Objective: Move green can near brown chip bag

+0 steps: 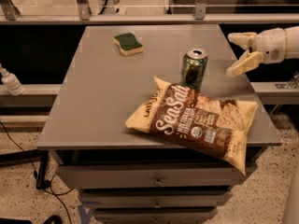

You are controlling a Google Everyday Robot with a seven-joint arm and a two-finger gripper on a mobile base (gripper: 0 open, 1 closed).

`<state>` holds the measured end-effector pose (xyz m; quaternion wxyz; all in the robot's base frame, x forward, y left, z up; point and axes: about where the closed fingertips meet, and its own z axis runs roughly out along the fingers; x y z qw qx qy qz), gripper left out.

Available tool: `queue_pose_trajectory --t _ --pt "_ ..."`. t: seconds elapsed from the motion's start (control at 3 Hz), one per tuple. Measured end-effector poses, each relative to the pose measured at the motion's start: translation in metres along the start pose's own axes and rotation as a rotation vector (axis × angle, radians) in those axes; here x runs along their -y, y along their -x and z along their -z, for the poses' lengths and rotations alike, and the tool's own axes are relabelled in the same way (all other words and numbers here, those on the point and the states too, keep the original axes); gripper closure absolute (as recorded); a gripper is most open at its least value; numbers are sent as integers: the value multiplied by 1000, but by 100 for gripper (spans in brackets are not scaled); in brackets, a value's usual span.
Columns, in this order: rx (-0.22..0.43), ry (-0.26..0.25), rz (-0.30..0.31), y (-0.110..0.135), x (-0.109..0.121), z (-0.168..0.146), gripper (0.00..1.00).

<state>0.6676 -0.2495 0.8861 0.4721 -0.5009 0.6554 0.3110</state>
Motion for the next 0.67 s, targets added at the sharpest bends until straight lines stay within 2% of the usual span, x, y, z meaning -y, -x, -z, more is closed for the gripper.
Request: queue_pose_trajectory --t 0.33,0.67 --pt "-1 -186 -47 8 29 27 0" --pt "18 -238 -48 12 43 27 0"
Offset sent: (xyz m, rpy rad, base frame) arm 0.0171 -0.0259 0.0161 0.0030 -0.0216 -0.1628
